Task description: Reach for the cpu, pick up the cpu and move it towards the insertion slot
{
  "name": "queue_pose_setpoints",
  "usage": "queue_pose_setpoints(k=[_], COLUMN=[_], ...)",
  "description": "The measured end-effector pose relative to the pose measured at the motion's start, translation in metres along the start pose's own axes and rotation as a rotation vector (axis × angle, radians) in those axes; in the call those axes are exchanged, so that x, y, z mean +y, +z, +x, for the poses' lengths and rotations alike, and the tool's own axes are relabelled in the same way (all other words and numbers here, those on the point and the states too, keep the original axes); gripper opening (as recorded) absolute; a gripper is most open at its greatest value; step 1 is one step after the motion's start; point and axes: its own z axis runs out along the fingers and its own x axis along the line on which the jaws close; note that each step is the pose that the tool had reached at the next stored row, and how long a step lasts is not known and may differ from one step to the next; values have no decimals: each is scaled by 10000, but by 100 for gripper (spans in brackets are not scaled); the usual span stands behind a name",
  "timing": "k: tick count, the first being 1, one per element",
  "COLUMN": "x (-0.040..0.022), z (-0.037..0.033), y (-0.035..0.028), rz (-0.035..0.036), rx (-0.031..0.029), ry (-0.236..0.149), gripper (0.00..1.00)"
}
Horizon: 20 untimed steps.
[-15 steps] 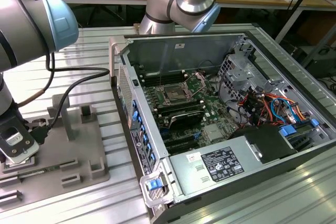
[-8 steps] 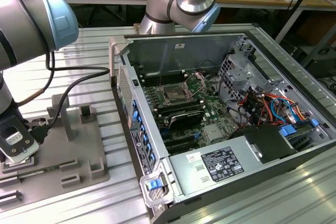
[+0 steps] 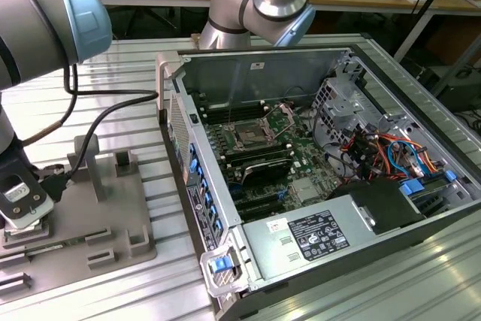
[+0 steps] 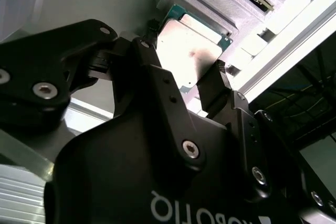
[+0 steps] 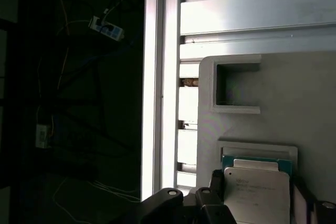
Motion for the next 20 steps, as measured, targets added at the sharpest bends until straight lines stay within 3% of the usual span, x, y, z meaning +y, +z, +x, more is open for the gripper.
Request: queue_pose_setpoints(k=[5,20], x=[0,1], z=[-3,-2], y=[-82,-108], rz=[0,-1], rx=[0,-2], ry=[6,7], gripper=[55,55])
